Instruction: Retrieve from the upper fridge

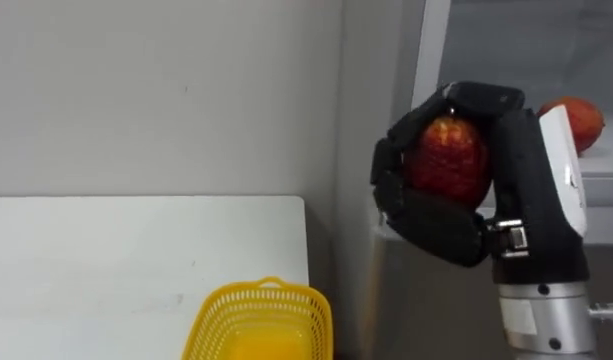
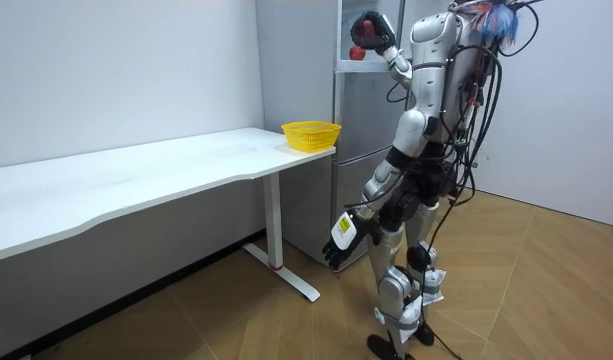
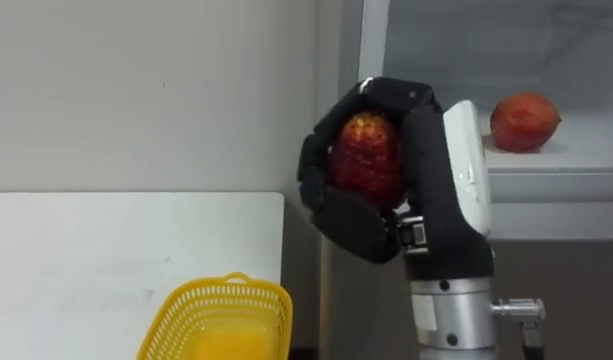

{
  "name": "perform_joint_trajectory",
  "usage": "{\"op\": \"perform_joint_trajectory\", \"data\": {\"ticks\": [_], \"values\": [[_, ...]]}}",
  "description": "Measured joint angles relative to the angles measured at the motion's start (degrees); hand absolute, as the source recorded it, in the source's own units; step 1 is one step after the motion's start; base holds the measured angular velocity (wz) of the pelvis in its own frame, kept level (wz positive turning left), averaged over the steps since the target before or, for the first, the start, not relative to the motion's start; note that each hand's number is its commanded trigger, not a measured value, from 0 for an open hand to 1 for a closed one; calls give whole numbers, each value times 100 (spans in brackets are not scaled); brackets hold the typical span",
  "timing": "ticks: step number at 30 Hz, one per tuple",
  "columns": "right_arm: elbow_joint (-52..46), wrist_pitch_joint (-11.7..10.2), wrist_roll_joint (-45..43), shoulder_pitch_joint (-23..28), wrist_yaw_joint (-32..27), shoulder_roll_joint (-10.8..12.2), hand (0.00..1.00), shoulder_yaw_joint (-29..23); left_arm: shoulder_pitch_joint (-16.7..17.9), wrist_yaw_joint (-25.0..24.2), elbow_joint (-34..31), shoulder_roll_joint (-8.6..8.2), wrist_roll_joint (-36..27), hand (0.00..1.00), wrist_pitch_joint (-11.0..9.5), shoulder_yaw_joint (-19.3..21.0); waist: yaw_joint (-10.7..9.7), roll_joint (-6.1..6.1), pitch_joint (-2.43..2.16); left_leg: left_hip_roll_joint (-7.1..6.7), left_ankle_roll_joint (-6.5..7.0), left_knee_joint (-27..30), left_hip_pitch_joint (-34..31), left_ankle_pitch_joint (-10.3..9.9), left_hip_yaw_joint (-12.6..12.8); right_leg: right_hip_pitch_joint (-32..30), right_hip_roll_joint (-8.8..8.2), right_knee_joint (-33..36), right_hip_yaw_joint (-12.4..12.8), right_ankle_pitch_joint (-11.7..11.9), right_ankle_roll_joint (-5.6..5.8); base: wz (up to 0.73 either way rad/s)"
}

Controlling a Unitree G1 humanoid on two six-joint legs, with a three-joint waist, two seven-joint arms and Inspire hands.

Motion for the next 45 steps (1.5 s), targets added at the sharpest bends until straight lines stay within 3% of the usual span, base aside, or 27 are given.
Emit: {"op": "perform_joint_trajectory", "data": {"ticks": [2, 4, 6, 8, 14, 25, 28, 29, 33, 38, 45], "values": [[-204, -115, -222, -20, -33, 0, 100, 57, -6, -13, 7, 51, 7, 0, -22, 5, 25, -69, -32, -2, 0, 3, 1, 0, -2, 7, 0, -3, -3, 0, 0, 0], [-236, -244, -381, -70, -49, -2, 100, 131, -22, -21, 6, 97, 10, 0, -24, -2, 73, -129, -29, -5, 0, 3, 10, 0, -5, 18, 0, -6, -3, 0, 0, 0], [-232, -283, -438, -83, -27, -6, 100, 300, -111, -22, 109, 142, -10, 0, -45, -42, 135, -178, -11, -11, 1, 12, 13, 0, -28, 38, -2, -14, -18, 0, 0, 4], [-213, -287, -490, -84, 42, 2, 100, 638, -229, -24, 227, 181, -24, 0, -50, -147, 190, -210, 35, -23, 7, 31, -14, 2, -89, 38, -23, -8, -85, 1, 0, 13], [119, -320, -647, -103, 280, -65, 100, 1243, -332, -92, 224, 211, -22, 0, -50, -271, 384, -244, 69, -25, 8, 59, -101, 3, -188, 3, -33, -13, -181, 0, 1, 9], [1354, -198, -986, -280, 548, -238, 100, 1302, -383, -349, 212, 297, 114, 0, -20, -244, 625, -334, 97, -62, 14, 71, -177, 13, -504, 44, -64, -27, -448, -8, 14, 15], [1895, -153, -1179, -368, 552, -269, 100, 1273, -353, -426, 243, 366, 148, 0, -18, -214, 631, -414, 135, -80, 14, 103, -181, 15, -591, 89, -76, -29, -486, -22, 38, 17], [2127, -142, -1218, -450, 556, -303, 100, 1273, -357, -461, 315, 376, 197, 0, -13, -215, 630, -434, 128, -94, 16, 103, -193, 14, -623, 90, -97, -26, -604, -34, 58, 14], [2551, -123, -1310, -544, 558, -366, 100, 1236, -296, -514, 374, 384, 215, 0, 16, -261, 671, -450, 123, -114, 26, 104, -198, 14, -672, 106, -119, -16, -663, -38, 66, 9], [3196, -138, -1325, -623, 546, -360, 100, 1241, -278, -510, 346, 366, 253, 0, 9, -247, 936, -489, 125, -115, 28, 110, -202, 16, -685, 102, -126, -16, -750, -40, 68, 0], [3652, -121, -1373, -724, 550, -346, 100, 1259, -281, -624, 321, 370, 256, 0, 23, -198, 1088, -515, 124, -124, 36, 116, -221, 26, -713, 95, -135, -18, -778, -41, 70, 2]]}}
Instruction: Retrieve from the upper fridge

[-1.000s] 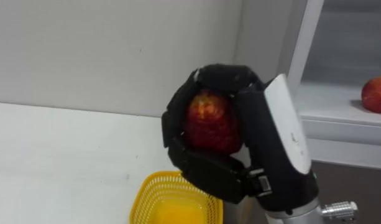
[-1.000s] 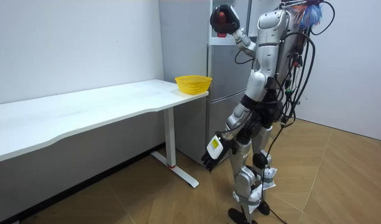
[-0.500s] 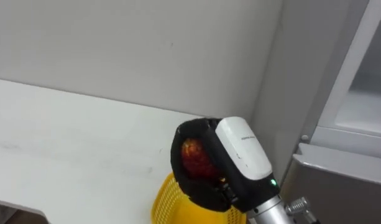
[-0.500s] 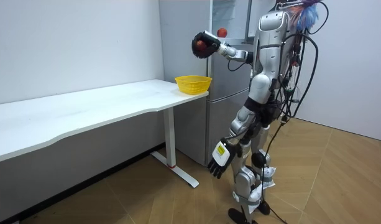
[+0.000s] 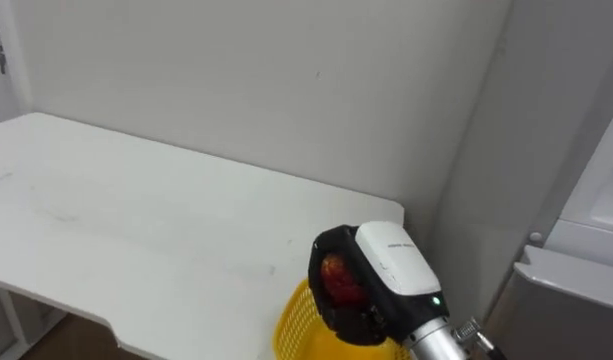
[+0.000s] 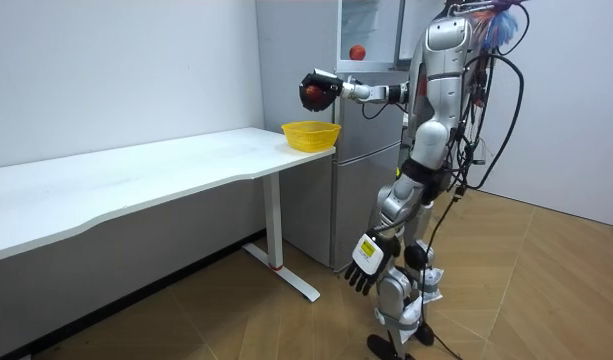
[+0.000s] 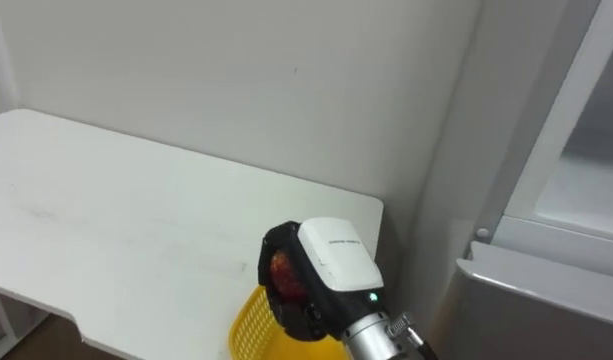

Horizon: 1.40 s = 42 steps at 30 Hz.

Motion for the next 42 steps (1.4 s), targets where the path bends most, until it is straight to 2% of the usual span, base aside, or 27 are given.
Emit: {"op": "perform_joint_trajectory", "data": {"ticks": [4, 11, 19, 21, 22, 23, 24, 42], "values": [[12, 8, -114, 0, 19, 0, 100, 7, -29, -21, -2, -6, 238, 0, 0, 56, 13, -55, 26, -4, 0, 9, -24, 0, -3, -10, -3, -7, -3, 0, 0, 0], [451, 119, -189, -109, 39, 0, 100, 59, -50, -53, -139, 16, 400, 0, 18, 55, 35, -65, 24, -12, 3, 42, -71, 1, 2, -42, -11, -11, -2, 0, 0, 0], [580, 122, -377, -109, -29, -9, 100, 222, -65, -64, -352, 20, 434, 0, 69, 59, 20, -56, 19, -29, 1, 67, -163, 8, -1, -71, -8, -102, -7, 1, -1, 0], [579, 122, -420, -109, -33, -8, 49, 223, -77, -67, -364, 21, 435, 0, 69, 71, 29, -59, 15, -29, 1, 69, -162, 8, -1, -70, -8, -101, -7, 1, -1, 0], [579, 122, -420, -109, -33, -8, 42, 223, -77, -80, -374, 20, 435, 0, 69, 78, 31, -62, 13, -31, 2, 80, -162, 8, -1, -70, -9, -102, -7, 1, -1, 0], [579, 122, -420, -109, -34, -8, 15, 223, -77, -107, -375, 20, 435, 0, 69, 96, 31, -66, 10, -33, 4, 85, -161, 9, -1, -70, -11, -102, -7, 1, -1, 0], [579, 122, -420, -109, -33, -8, 0, 223, -77, -109, -375, 20, 436, 0, 70, 104, 30, -71, 6, -34, 4, 86, -161, 10, -1, -70, -12, -102, -7, 1, -1, 0], [634, 118, -404, -117, -87, -6, 0, 226, -74, -114, -392, 27, 436, 0, 80, 186, 18, -42, -26, -37, 6, 88, -154, 13, -4, -47, -15, -99, -2, 2, -3, 0]]}}
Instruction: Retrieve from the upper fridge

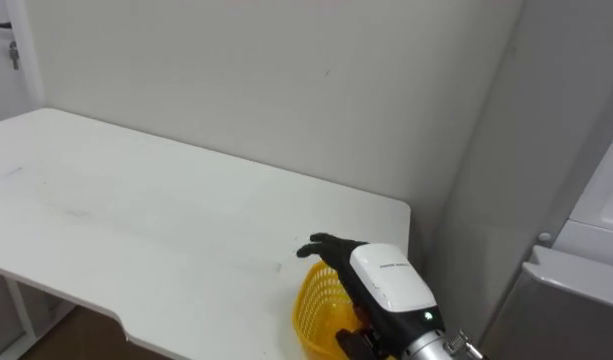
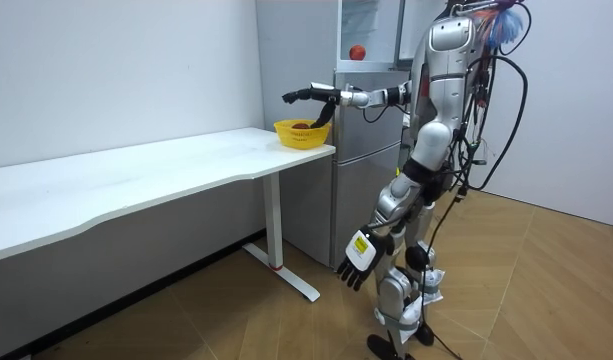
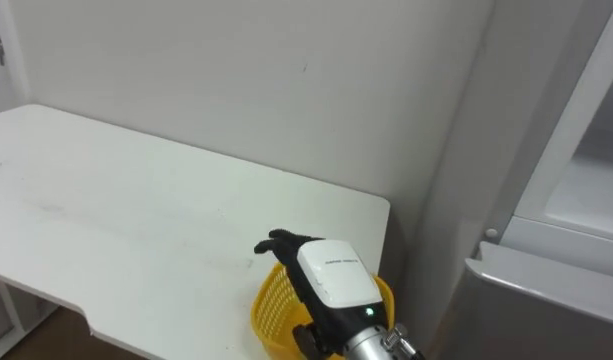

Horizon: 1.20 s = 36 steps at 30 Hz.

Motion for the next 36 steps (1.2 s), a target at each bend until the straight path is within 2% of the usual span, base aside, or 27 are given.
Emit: {"op": "perform_joint_trajectory", "data": {"ticks": [8, 16, 21, 28, 36], "values": [[47, 1, 222, -4, 0, -1, 0, -7, 156, -71, -197, 16, 0, 0, 0, -2, -11, 27, 19, -7, 1, -5, 2, 0, -17, 2, -4, -2, 8, 0, 0, 0], [56, 1, 259, -4, 0, -1, 0, -11, 169, -157, -281, 15, 1, 0, 3, -17, -18, 104, 68, -13, 4, -7, 1, 2, -23, -7, -7, 0, 27, 0, 0, 0], [54, 1, 242, -3, 0, 10, 0, -11, 163, -153, -287, 6, 46, 0, 3, -16, -21, 106, 60, -15, 5, -11, 1, 3, -19, -11, -7, 0, 32, 0, 0, 0], [30, 0, 258, -3, -11, 14, 0, -11, 180, -127, -285, 2, 56, 0, 3, -14, -20, 130, 15, -15, 7, -2, 18, 4, -3, 7, -10, 3, 29, 0, 0, 0], [-363, -57, 289, -2, -33, 16, 0, -223, 249, -57, -271, -37, 60, 0, 3, -11, -62, 198, 17, -12, 11, 3, 86, 7, 11, 77, -15, 13, 34, 0, 0, 0]]}}
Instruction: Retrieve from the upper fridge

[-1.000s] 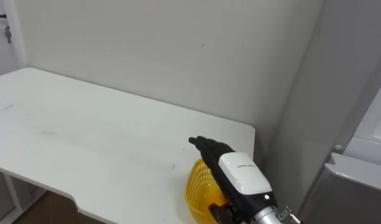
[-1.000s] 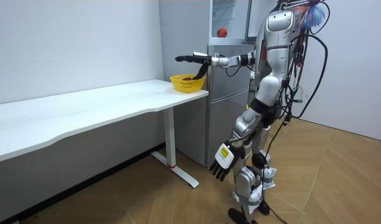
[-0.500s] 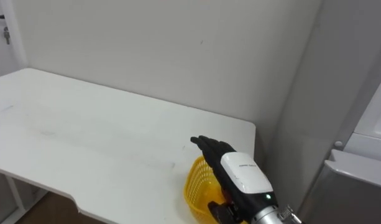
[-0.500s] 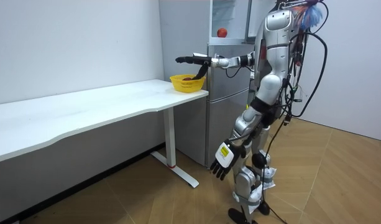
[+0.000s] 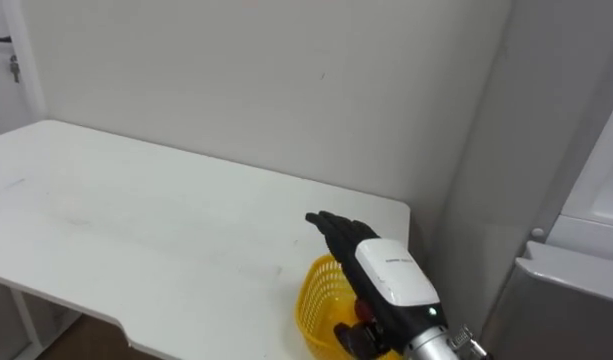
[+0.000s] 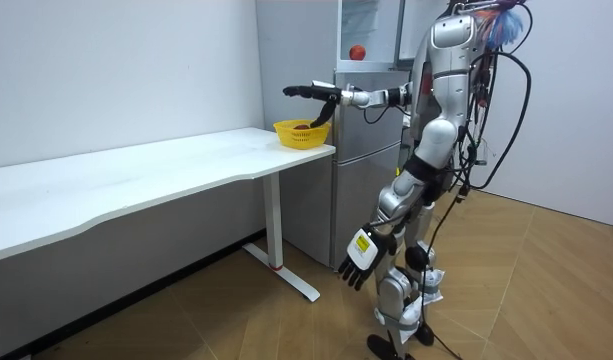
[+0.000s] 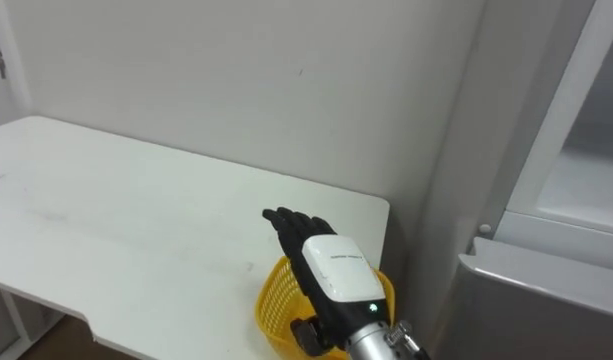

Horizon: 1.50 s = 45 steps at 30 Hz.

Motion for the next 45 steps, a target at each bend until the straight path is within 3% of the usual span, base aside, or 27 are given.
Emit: {"op": "perform_joint_trajectory", "data": {"ticks": [3, 8, 15, 22, 25, 31, 35, 41, 45], "values": [[-340, -29, 5, 0, -183, 0, 0, -191, -2, 59, 12, -11, 0, 0, -2, 1, -31, 13, -7, -5, 3, 1, 2, 3, 0, 4, -4, 2, -6, 0, 0, 0], [-796, -146, 423, 0, -425, 59, 0, -260, -11, 244, 272, -80, -41, 0, 1, -5, -277, 111, -59, -13, 11, -8, 12, 6, 25, 0, -10, 4, 44, 2, 3, -2], [-1355, -142, 848, 49, -710, 214, 0, -612, 1, 352, 324, -198, -72, 0, 7, -6, -486, 166, -53, 13, 10, -36, 53, 6, 124, -11, 15, 10, 177, 3, 1, -8], [-2465, -296, 1546, 385, -1079, 233, 0, -762, -1, 483, 337, -289, -169, 0, -6, -7, -699, 275, -119, 21, 12, -113, 124, 7, 211, -10, 33, 11, 330, 7, 2, -7], [-2651, -415, 1813, 452, -1109, 249, 0, -810, -24, 545, 506, -313, -169, 0, -48, -5, -786, 320, -95, 41, 12, -153, 193, 7, 303, 6, 57, 11, 473, 7, 2, -14], [-2887, -621, 1812, 1009, -1324, 257, 0, -1075, -20, 700, 830, -339, -161, 0, -89, -22, -981, 327, -94, 74, 9, -204, 220, 5, 453, -77, 88, 62, 645, 11, -4, -13], [-3057, -620, 1800, 1083, -1357, 254, 0, -1451, -16, 751, 909, -402, -160, 0, -99, -16, -1147, 331, -85, 87, 11, -228, 235, 4, 595, -144, 116, 105, 815, 14, -9, -18], [-3146, -633, 1765, 1186, -1597, 235, 0, -2068, -42, 779, 894, -381, -171, 0, -103, -11, -1466, 282, -114, 99, 10, -275, 311, 4, 644, -107, 115, 100, 830, 14, -9, -4], [-3146, -631, 1750, 1274, -1878, 235, 0, -2496, -27, 791, 894, -376, -170, 0, -129, -6, -1562, 285, -114, 98, 10, -286, 319, 4, 683, -120, 113, 106, 824, 14, -9, -5]]}}
